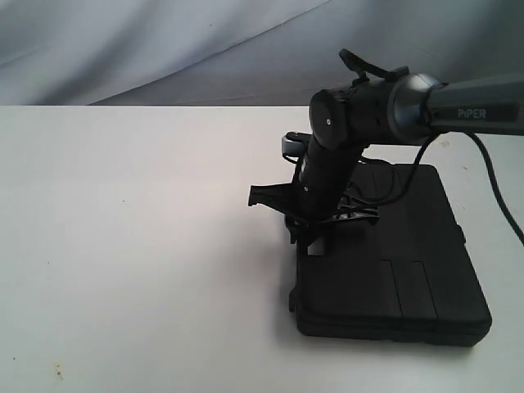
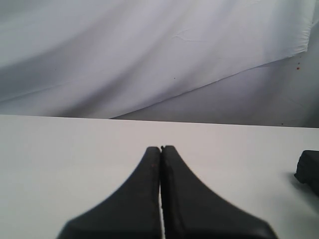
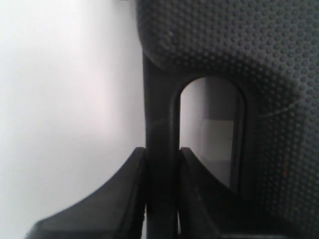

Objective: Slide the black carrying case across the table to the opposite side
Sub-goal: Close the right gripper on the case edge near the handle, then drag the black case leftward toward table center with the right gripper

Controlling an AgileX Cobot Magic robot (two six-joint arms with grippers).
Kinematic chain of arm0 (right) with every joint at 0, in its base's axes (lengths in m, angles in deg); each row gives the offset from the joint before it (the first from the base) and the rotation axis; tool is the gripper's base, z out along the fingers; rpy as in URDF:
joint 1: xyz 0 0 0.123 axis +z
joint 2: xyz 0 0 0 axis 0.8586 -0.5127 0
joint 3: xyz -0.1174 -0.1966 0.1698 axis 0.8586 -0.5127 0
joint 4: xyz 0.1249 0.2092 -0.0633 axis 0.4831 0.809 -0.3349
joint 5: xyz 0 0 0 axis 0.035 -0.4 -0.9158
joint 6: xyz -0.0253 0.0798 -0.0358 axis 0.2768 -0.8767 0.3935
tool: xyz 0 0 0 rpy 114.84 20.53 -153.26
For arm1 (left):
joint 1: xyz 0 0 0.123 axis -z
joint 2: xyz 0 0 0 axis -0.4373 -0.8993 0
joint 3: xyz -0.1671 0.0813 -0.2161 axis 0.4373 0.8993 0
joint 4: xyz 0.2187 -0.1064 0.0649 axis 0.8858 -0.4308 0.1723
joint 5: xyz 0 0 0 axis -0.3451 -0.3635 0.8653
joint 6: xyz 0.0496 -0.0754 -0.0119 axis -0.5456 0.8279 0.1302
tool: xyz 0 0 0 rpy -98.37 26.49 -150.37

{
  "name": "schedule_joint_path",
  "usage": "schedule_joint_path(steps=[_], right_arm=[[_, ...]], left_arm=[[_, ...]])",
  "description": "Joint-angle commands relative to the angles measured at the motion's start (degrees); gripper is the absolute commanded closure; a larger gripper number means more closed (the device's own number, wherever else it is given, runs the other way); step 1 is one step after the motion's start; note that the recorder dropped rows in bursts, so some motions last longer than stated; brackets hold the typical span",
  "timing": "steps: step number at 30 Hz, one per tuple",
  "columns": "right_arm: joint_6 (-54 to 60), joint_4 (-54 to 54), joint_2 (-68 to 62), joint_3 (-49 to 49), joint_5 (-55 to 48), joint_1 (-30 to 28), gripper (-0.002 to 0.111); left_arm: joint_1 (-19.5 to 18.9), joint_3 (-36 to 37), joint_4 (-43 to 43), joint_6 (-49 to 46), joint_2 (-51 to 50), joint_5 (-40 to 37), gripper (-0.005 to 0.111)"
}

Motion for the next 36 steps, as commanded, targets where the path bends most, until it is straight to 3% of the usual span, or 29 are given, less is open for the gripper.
schedule_joint_path(steps=[1,8,13,25,36], right_arm=[[-0.86,2.84,0.12,0.39,2.12,0.85,0.108],[-2.49,1.05,-0.39,1.57,3.06,2.86,0.108],[-2.49,-2.50,-5.16,11.49,-6.72,5.05,0.108],[-4.46,-0.31,-15.74,29.22,-12.47,9.16,0.108],[-7.32,0.16,-17.20,30.81,-11.07,9.52,0.108]], left_arm=[[-0.21,0.25,-0.24,0.11,0.23,0.16,0.107],[-0.21,0.25,-0.24,0.11,0.23,0.16,0.107],[-0.21,0.25,-0.24,0.11,0.23,0.16,0.107],[-0.21,0.25,-0.24,0.11,0.23,0.16,0.107],[-0.21,0.25,-0.24,0.11,0.23,0.16,0.107]])
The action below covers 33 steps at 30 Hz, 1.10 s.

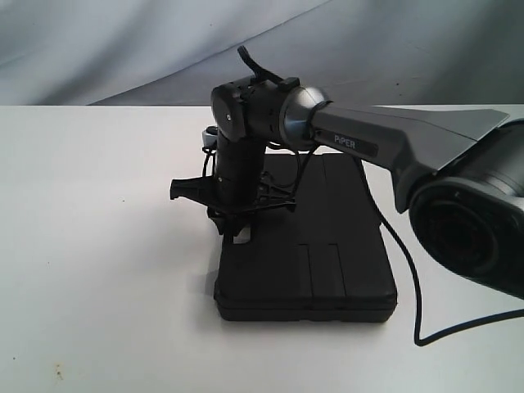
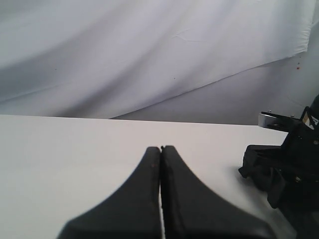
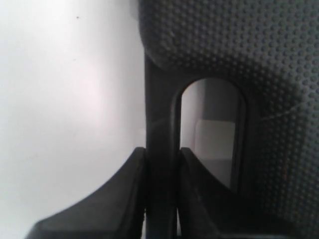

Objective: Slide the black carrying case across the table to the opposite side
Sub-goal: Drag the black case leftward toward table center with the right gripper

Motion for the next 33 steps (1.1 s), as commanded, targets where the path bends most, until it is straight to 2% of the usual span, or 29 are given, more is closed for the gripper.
schedule_joint_path(steps=[1,16,25,33], right_arm=[[-0.75,1.67,-0.70,0.07,2.63,0.53,0.108],[0.83,1.67,-0.70,0.07,1.38,0.53,0.107],[1.58,1.67,-0.70,0.07,0.70,0.53,0.076],[1.22,1.76,-0.07,0.07,0.70,0.53,0.074]], left_arm=[[-0.21,0.25,-0.24,0.11,0.23,0.16,0.107],[-0.21,0.25,-0.24,0.11,0.23,0.16,0.107],[-0.21,0.25,-0.24,0.11,0.23,0.16,0.107],[-0.21,0.25,-0.24,0.11,0.23,0.16,0.107]])
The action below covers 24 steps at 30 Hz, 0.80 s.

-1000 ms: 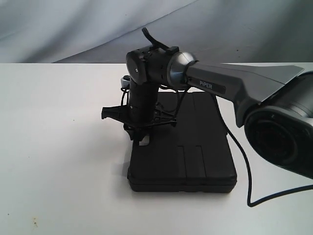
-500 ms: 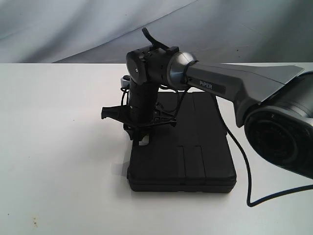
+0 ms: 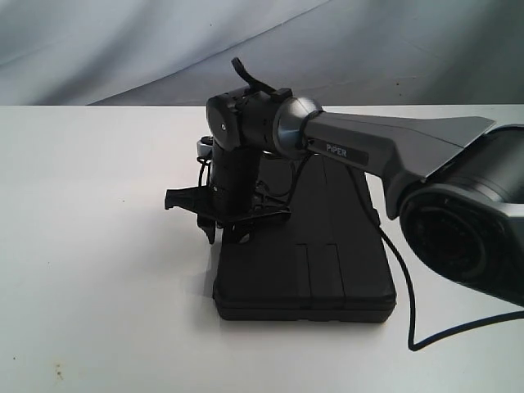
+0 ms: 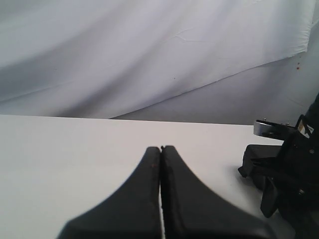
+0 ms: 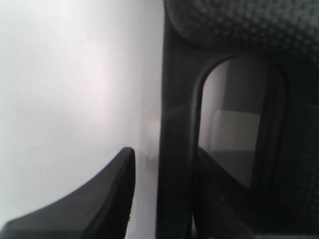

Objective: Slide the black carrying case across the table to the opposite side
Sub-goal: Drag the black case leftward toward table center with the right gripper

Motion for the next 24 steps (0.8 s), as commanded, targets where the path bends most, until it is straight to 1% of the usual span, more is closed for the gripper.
schedule_joint_path(steps=[1,9,12,24], right_arm=[[-0.02,0.21,1.13,0.07,0.26,0.05,0.074],[-0.45,-0.73,3.02,0.07,-0.93,0.05,0.074],[-1.65,-2.94,4.54,0.07,-2.47,0.05,0.074],[-1.26,-4.29,11.93,0.07,-8.67,0.32,0.074]], left_arm=[[-0.21,0.25,-0.24,0.11,0.23,0.16,0.107],[-0.21,0.25,-0.24,0.11,0.23,0.16,0.107],[-0.21,0.25,-0.24,0.11,0.23,0.16,0.107],[-0.21,0.25,-0.24,0.11,0.23,0.16,0.107]])
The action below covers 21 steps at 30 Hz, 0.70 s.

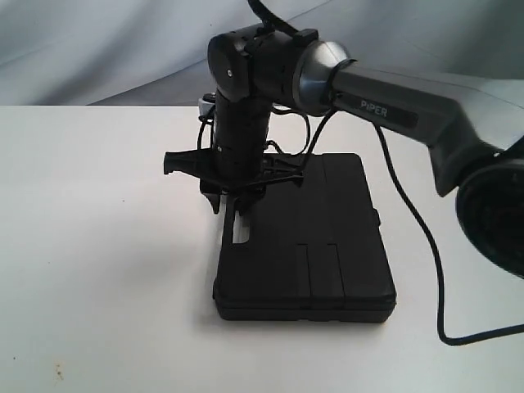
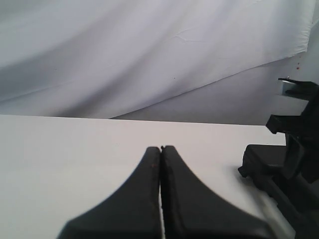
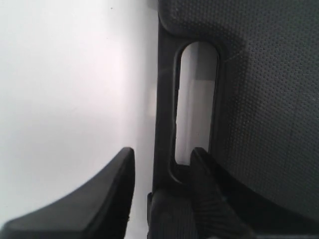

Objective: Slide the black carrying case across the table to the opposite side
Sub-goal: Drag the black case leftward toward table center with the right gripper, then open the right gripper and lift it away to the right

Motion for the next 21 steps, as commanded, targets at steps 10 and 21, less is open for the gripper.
schedule_joint_path(steps=[10,21], right_arm=[[2.37,-13.01,11.12,-2.68,-1.46,5.78,0.106],[0.28,-18.92,25.10,-21.96,1.58,12.03,0.108]], left_arm=[[-0.21,0.25,-0.24,0.11,0.23,0.16,0.107],[-0.21,0.25,-0.24,0.11,0.23,0.16,0.107]])
